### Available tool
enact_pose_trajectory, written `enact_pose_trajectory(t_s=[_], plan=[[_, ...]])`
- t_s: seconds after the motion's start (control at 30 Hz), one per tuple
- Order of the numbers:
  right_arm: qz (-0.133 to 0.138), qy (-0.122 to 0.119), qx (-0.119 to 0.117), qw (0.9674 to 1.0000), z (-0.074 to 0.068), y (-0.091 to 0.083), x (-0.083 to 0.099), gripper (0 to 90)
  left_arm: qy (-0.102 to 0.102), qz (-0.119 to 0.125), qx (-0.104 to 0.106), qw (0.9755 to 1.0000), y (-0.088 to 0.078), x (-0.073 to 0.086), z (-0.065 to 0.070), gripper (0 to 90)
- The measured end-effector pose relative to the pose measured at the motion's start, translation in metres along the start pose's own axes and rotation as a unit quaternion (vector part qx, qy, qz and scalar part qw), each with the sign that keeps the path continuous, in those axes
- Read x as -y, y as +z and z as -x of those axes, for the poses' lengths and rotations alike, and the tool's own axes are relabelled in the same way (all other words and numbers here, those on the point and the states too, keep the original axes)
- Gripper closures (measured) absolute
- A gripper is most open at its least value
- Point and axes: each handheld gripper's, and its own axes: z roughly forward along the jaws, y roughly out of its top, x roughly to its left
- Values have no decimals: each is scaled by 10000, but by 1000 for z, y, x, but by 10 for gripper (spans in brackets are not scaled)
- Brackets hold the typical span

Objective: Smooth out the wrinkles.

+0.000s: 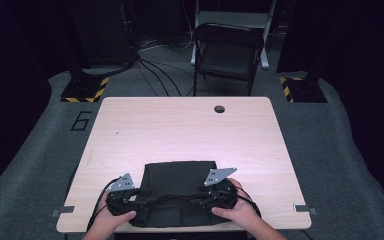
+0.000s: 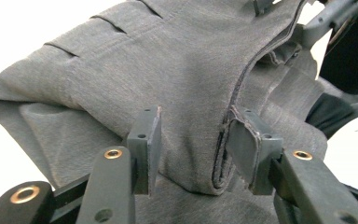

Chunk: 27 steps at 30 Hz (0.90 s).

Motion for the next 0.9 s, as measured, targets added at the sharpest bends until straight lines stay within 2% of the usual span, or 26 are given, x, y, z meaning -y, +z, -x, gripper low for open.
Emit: enact_pose_trajectory(t_s=[0.07,0.13,0.2,0.33,0.37,0.4,0.47,0.5,0.63,0.73,0.8,0.9], plan=[[-95,-203,-52,9997,-3,5,0,378,64,-113,27,9999,3,1,1,547],[-206,-233,-28,9995,-4,10,1,371,147,-224,2,9996,6,2,2,544],[-379,-232,20,9990,-4,15,6,377,210,-343,-72,9992,9,4,3,565],[-564,-246,-4,9981,2,20,16,395,201,-529,40,9984,12,6,3,682],[-576,-193,-38,9981,4,21,18,395,281,-586,59,9979,13,6,4,708],[-588,-155,-71,9981,6,22,21,395,278,-611,62,9977,14,7,5,729],[-539,-162,-81,9984,7,23,25,395,373,-736,69,9966,17,7,6,740],[-550,-215,-112,9982,8,23,26,396,298,-708,63,9970,19,8,7,740],[-513,-97,-118,9986,9,22,29,416,207,-779,117,9967,20,9,4,743],[-486,-107,-92,9987,9,23,30,425,255,-756,-32,9968,23,10,6,741],[-497,-211,-48,9985,9,25,31,434,303,-746,-116,9967,25,10,6,737],[-542,-146,-21,9984,10,26,29,435,354,-714,-244,9965,27,8,3,738]])
